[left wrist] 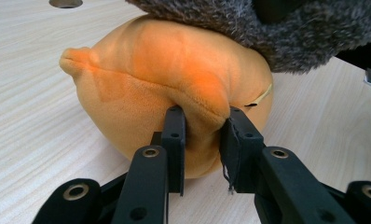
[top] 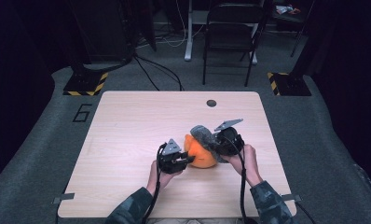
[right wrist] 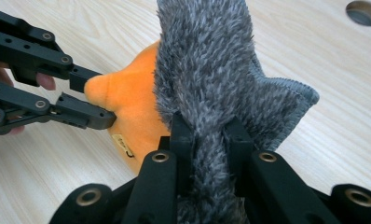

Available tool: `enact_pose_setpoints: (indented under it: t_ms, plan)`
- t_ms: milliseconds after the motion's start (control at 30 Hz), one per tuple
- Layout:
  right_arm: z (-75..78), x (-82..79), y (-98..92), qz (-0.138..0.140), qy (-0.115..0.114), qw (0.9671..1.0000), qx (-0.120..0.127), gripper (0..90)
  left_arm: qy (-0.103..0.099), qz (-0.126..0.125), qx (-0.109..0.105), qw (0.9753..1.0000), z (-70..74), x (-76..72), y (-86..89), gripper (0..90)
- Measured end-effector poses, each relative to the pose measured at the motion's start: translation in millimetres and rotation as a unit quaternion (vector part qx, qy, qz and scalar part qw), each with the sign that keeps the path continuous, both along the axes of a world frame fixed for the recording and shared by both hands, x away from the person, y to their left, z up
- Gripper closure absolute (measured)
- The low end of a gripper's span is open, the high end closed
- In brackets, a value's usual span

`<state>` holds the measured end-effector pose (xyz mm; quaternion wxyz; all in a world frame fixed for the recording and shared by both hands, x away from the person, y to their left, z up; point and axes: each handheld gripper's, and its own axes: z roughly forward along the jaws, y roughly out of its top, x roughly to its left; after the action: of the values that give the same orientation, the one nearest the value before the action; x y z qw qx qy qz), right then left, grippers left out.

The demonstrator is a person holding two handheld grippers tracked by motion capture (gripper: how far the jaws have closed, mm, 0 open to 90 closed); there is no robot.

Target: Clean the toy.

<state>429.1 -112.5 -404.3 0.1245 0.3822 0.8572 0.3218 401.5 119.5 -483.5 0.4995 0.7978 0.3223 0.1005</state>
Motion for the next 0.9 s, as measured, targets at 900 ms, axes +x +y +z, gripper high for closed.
enact_pose_setpoints:
  t_ms: [900]
  plan:
    - [-11.2, 8.9, -9.7, -0.017, 0.002, 0.9998, 0.009, 78.1, -0.085, 0.003, 0.076, 0.9935, -3.6, -8.4, -13.3, 74.3]
